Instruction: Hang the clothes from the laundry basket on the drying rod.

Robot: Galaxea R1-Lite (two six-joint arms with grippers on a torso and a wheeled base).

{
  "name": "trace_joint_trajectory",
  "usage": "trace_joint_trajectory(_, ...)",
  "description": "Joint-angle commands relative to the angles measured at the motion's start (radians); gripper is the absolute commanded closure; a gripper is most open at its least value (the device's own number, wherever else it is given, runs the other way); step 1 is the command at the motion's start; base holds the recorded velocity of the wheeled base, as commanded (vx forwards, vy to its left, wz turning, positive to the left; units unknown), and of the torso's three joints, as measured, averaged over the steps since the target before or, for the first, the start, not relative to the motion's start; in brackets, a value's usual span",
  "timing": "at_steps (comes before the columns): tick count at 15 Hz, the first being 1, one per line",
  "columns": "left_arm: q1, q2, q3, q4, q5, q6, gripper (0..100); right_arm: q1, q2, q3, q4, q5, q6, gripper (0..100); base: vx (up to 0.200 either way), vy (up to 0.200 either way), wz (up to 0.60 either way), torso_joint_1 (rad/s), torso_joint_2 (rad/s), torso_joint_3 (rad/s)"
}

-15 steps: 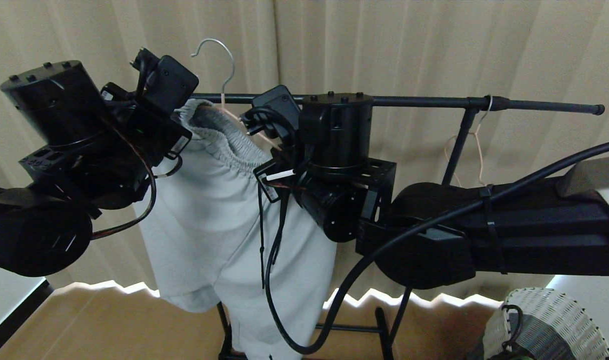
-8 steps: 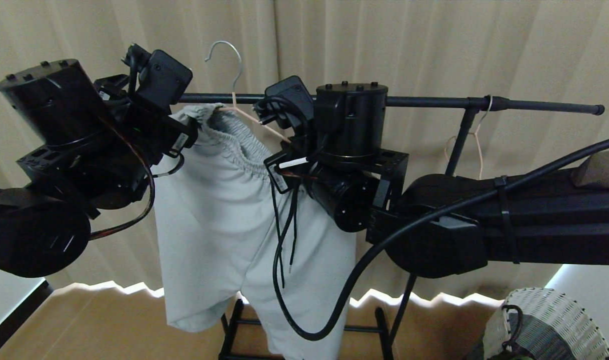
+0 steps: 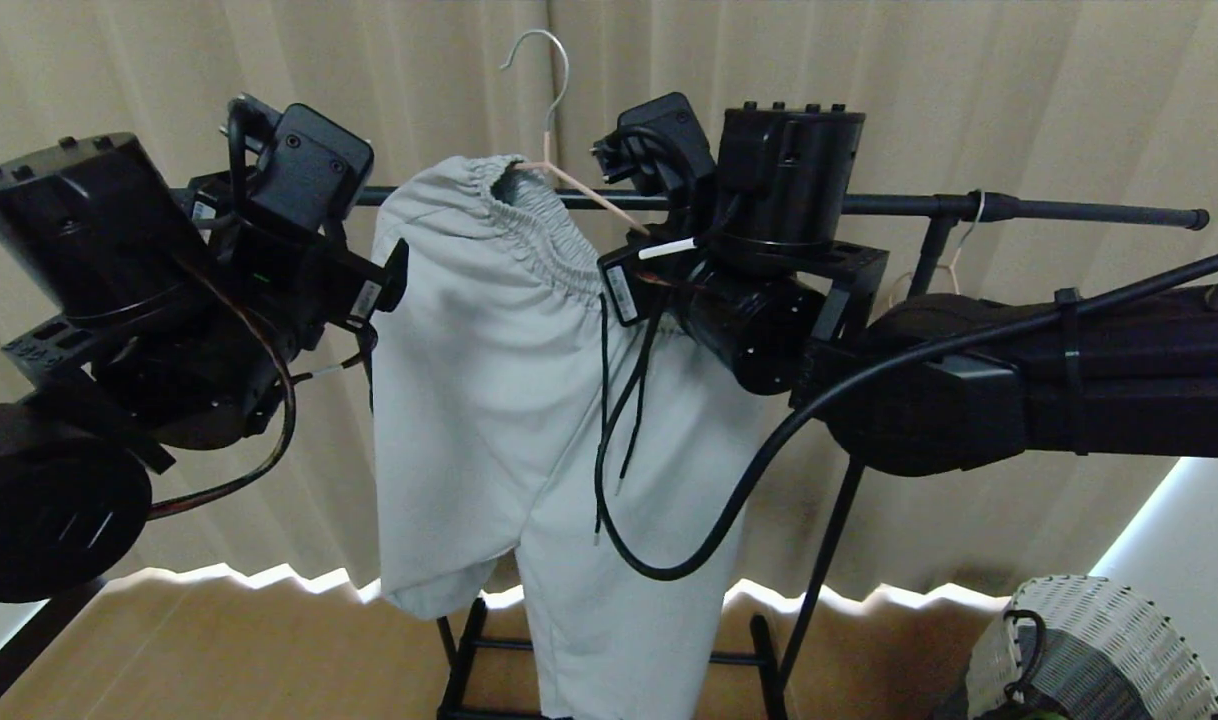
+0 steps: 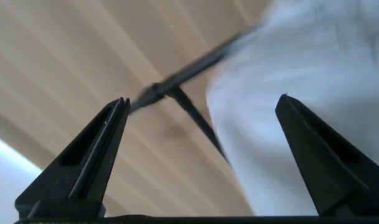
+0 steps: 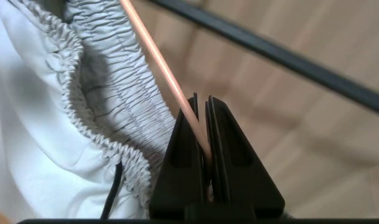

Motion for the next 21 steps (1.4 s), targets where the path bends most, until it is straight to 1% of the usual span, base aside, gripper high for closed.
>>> trace_joint_trajectory(1, -0.006, -0.023, 0.016, 0.000, -0.011, -0.010, 0, -0.015, -0.037, 0.026, 0.000, 0.000, 0.000, 100, 0.000, 0.000, 0.00, 0.000, 0.00, 0.000)
trace_joint_trajectory(2, -0.009, -0.052, 0.043, 0.003, -0.042, -0.020, 0, -0.015, -0.074, 0.078, -0.002, 0.002, 0.000, 100, 0.000, 0.000, 0.00, 0.000, 0.00, 0.000)
trace_joint_trajectory(3, -0.011, -0.066, 0.056, 0.005, -0.051, -0.026, 0, -0.015, -0.094, 0.106, -0.002, 0.005, 0.001, 100, 0.000, 0.000, 0.00, 0.000, 0.00, 0.000)
trace_joint_trajectory(5, -0.011, -0.126, 0.121, 0.006, -0.059, -0.086, 0, -0.016, -0.161, 0.192, -0.003, 0.008, 0.003, 100, 0.000, 0.000, 0.00, 0.000, 0.00, 0.000)
trace_joint_trajectory(6, -0.009, -0.154, 0.159, 0.006, -0.080, -0.126, 0, -0.024, -0.193, 0.232, -0.003, 0.011, 0.003, 100, 0.000, 0.000, 0.00, 0.000, 0.00, 0.000)
trace_joint_trajectory(7, -0.008, -0.181, 0.207, 0.008, -0.129, -0.163, 0, -0.032, -0.222, 0.270, -0.003, 0.012, 0.003, 100, 0.000, 0.000, 0.00, 0.000, 0.00, 0.000)
trace_joint_trajectory(8, -0.004, -0.212, 0.279, 0.022, -0.191, -0.206, 0, -0.033, -0.258, 0.313, -0.003, 0.025, 0.004, 100, 0.000, 0.000, 0.00, 0.000, 0.00, 0.000)
trace_joint_trajectory(10, 0.003, -0.232, 0.392, 0.032, -0.337, -0.335, 0, -0.033, -0.344, 0.422, -0.011, 0.075, 0.004, 100, 0.000, 0.000, 0.00, 0.000, 0.00, 0.000)
trace_joint_trajectory(11, 0.032, -0.227, 0.429, 0.032, -0.379, -0.393, 0, -0.035, -0.387, 0.479, -0.034, 0.106, 0.003, 100, 0.000, 0.000, 0.00, 0.000, 0.00, 0.000)
trace_joint_trajectory(12, 0.055, -0.220, 0.444, 0.029, -0.399, -0.416, 0, -0.036, -0.414, 0.517, -0.052, 0.129, 0.003, 100, 0.000, 0.000, 0.00, 0.000, 0.00, 0.000)
trace_joint_trajectory(13, 0.068, -0.209, 0.455, 0.026, -0.418, -0.428, 0, -0.036, -0.437, 0.548, -0.066, 0.157, 0.003, 100, 0.000, 0.000, 0.00, 0.000, 0.00, 0.000)
trace_joint_trajectory(14, 0.072, -0.195, 0.486, 0.012, -0.445, -0.444, 0, -0.036, -0.471, 0.591, -0.077, 0.210, 0.003, 100, 0.000, 0.000, 0.00, 0.000, 0.00, 0.000)
trace_joint_trajectory(15, 0.071, -0.181, 0.527, -0.017, -0.452, -0.441, 0, -0.036, -0.491, 0.617, -0.080, 0.247, 0.003, 100, 0.000, 0.000, 0.00, 0.000, 0.00, 0.000)
trace_joint_trajectory(17, 0.078, -0.141, 0.578, -0.097, -0.450, -0.439, 0, -0.044, -0.517, 0.661, -0.094, 0.270, 0.003, 100, 0.000, 0.000, 0.00, 0.000, 0.00, 0.000)
trace_joint_trajectory(18, 0.111, -0.111, 0.586, -0.135, -0.450, -0.441, 0, -0.047, -0.526, 0.675, -0.103, 0.292, 0.003, 100, 0.000, 0.000, 0.00, 0.000, 0.00, 0.000)
trace_joint_trajectory(19, 0.115, -0.106, 0.587, -0.140, -0.452, -0.439, 0, -0.049, -0.528, 0.676, -0.103, 0.295, 0.003, 100, 0.000, 0.000, 0.00, 0.000, 0.00, 0.000)
trace_joint_trajectory(20, 0.144, -0.049, 0.592, -0.218, -0.453, -0.441, 0, -0.070, -0.546, 0.693, -0.105, 0.339, -0.003, 100, 0.000, 0.000, 0.00, 0.000, 0.00, 0.000)
trace_joint_trajectory(21, 0.146, -0.034, 0.595, -0.242, -0.453, -0.441, 0, -0.072, -0.551, 0.699, -0.105, 0.345, -0.008, 100, 0.000, 0.000, 0.00, 0.000, 0.00, 0.000)
